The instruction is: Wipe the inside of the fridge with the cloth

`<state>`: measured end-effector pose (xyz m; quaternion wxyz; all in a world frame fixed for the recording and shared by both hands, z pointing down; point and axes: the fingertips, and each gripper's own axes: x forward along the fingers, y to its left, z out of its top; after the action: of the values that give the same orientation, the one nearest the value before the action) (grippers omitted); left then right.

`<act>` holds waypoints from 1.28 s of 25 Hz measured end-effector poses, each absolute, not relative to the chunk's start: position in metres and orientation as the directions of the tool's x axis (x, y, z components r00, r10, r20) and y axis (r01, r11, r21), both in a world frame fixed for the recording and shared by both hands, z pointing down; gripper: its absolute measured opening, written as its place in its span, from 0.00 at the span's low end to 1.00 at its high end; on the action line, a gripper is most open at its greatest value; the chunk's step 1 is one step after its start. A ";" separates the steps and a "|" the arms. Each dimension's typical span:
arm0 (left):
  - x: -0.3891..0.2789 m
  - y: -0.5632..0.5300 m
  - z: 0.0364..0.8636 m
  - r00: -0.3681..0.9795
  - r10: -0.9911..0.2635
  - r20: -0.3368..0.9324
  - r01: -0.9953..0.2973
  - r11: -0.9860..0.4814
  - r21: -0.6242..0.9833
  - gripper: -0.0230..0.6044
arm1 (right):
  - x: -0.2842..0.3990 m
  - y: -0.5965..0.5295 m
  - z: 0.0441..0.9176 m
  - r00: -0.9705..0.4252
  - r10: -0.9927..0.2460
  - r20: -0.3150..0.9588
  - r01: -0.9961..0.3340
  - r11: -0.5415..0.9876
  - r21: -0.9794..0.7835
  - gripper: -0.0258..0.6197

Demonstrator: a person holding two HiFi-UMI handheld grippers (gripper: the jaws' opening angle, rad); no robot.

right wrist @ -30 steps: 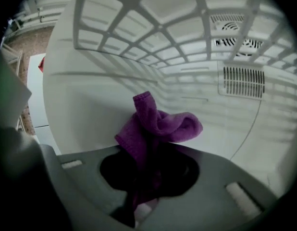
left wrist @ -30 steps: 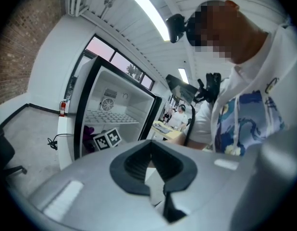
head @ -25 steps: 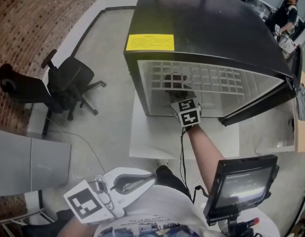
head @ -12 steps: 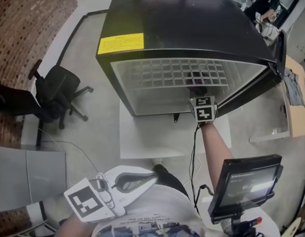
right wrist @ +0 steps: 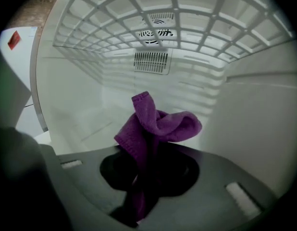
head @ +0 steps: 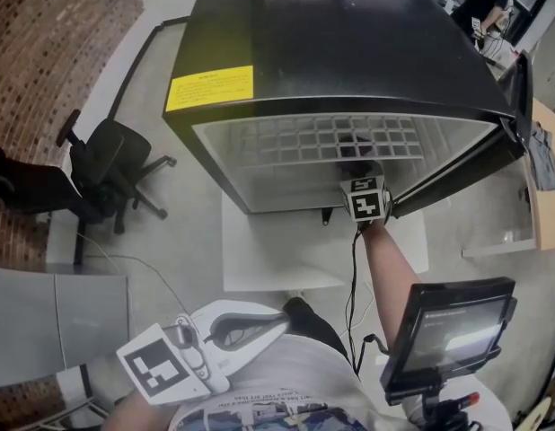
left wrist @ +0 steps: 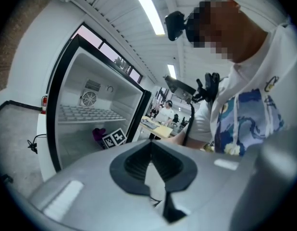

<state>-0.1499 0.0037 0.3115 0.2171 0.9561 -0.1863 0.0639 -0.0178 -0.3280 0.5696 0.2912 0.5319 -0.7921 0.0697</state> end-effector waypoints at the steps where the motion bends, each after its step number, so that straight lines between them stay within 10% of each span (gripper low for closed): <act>1: -0.151 0.003 0.312 0.921 -0.331 0.204 -0.387 -0.834 0.393 0.05 | -0.025 -0.327 0.571 -0.276 -0.797 0.537 -0.879 0.435 0.193 0.16; 32: -0.180 0.016 0.313 0.884 -0.426 0.195 -0.468 -0.785 0.406 0.05 | -0.212 -0.272 0.549 -0.647 -0.614 0.452 -0.686 0.728 0.008 0.16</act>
<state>-0.1803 0.0163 0.3134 0.2268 0.9436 -0.2367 0.0464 -0.2116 -0.2718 0.5495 0.2175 0.3597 -0.9036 0.0822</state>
